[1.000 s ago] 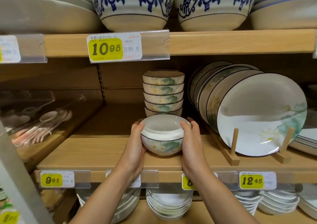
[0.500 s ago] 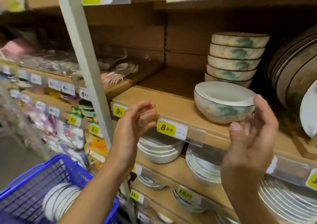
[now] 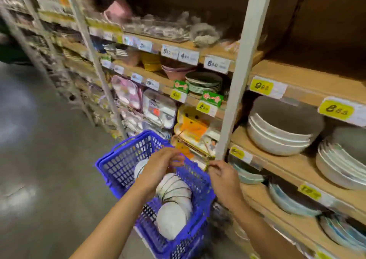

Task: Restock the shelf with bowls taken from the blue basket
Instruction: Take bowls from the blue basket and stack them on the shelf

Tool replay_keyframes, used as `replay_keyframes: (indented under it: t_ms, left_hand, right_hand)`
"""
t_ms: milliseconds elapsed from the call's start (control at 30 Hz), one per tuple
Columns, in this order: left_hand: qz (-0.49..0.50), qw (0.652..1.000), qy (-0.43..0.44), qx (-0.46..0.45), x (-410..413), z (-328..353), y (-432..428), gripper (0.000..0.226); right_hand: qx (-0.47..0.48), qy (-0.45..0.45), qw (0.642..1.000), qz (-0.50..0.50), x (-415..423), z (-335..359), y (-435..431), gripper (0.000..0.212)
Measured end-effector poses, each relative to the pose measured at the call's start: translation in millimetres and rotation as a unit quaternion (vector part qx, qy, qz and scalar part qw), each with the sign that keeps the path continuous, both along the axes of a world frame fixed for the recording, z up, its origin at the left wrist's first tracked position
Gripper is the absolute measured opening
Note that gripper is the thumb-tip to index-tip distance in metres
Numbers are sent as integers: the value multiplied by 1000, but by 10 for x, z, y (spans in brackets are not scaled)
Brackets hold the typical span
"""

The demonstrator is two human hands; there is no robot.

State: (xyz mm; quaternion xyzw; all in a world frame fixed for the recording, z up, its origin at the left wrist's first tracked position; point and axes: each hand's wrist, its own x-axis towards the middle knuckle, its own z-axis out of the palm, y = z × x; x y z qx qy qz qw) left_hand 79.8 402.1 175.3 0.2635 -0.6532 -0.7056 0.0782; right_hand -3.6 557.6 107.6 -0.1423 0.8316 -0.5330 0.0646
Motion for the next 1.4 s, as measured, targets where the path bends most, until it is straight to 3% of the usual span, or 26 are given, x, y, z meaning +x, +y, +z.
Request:
replay_keyframes:
  t_ms: [167,367,633,833,967,1033,1133,1267,1333,1400]
  left_hand:
    - [-3,992,-125,-22,434,-571,-705,21]
    - [-46,976,-203,-57,339,-1060,-1088,24]
    - [-129,942,-289,-115,-166,-1533,-1313,21]
    - [-203,906,-338,-154,-476,-1880,-1543,18]
    - [-250,881,-385,-113,-654,-2307,-1597,25]
    - [-296,855,-413,-102,-745,-2602,-1578,32]
    - [-363,817,-443,-77,-803,-2987,-1503,23]
    - [-409,760,-504,21,-727,-3382,-1330,43]
    - [-382,765,-515,65,-663,-3517,-1263,40]
    - [-391,769,-503,47,-605,-3634,-1239,40]
  right_hand:
    - [155,-88,984,26,233,-669,-604,23]
    - [334,-99,930,119,312,-1117,-945,30]
    - [425,-225,854,198,129,-1777,-1162,29]
    - [421,-314,846,92,136,-2064,-1253,50]
    - [405,-358,841,-17,214,-2168,-1298,46]
    - [389,-386,834,-59,268,-2266,-1313,48]
    - [339,-421,829,-145,346,-2361,-1409,55]
    - [346,-431,808,-205,374,-2488,-1619,55]
    - [353,-440,789,-244,387,-2521,-1689,64]
    - [384,-428,782,-243,391,-2547,-1732,69]
